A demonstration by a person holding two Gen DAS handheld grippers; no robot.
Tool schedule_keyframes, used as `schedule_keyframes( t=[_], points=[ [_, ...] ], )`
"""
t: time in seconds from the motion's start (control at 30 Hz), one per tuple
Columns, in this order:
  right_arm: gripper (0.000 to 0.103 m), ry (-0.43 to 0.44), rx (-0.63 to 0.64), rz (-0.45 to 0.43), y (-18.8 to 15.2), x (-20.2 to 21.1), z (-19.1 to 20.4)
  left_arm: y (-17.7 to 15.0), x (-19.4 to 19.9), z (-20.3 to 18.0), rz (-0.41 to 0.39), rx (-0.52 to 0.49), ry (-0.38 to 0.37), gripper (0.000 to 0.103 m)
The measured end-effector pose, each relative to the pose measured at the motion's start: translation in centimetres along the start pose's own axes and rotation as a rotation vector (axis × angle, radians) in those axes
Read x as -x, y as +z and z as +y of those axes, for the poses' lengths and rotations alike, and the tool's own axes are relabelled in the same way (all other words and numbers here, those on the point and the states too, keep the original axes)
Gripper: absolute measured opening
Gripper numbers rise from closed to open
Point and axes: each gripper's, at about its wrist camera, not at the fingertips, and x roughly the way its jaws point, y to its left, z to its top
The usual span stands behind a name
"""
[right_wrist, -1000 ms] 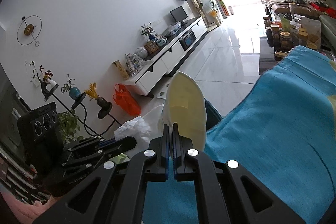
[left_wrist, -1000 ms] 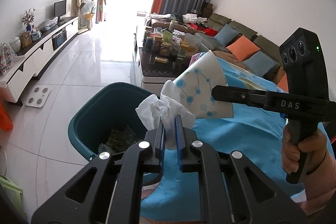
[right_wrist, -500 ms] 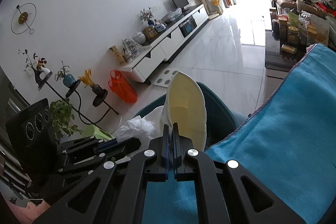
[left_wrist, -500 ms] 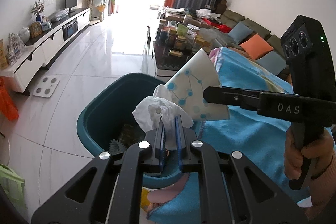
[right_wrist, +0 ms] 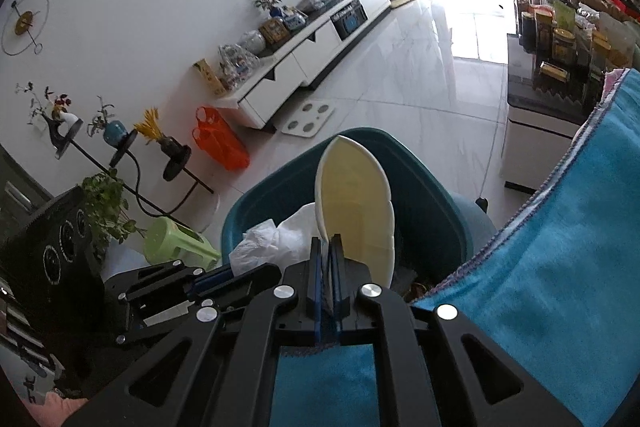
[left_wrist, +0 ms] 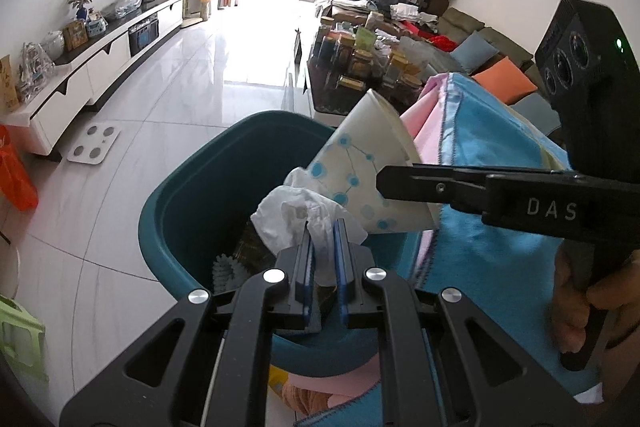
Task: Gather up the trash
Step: 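Open both tools to drop the tissue and cup into the bin, then move both tools back over the remaining cups and tissues on the table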
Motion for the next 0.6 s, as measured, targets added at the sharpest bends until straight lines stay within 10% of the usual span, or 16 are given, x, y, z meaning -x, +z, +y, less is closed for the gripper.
schedule_keyframes(
  t=[0.37, 0.6],
  points=[
    [0.019, -0.015, -0.020, -0.023, -0.1, 0.8, -0.8, -0.2, -2.1, 1.5, 0.022, 0.059, 0.020, 0.034],
    [0.039, 0.011, 0.025, -0.126, -2.0, 7.2, -1.5, 0.4, 1.8, -1.2, -0.110, -0.019, 0.000, 0.059]
  ],
)
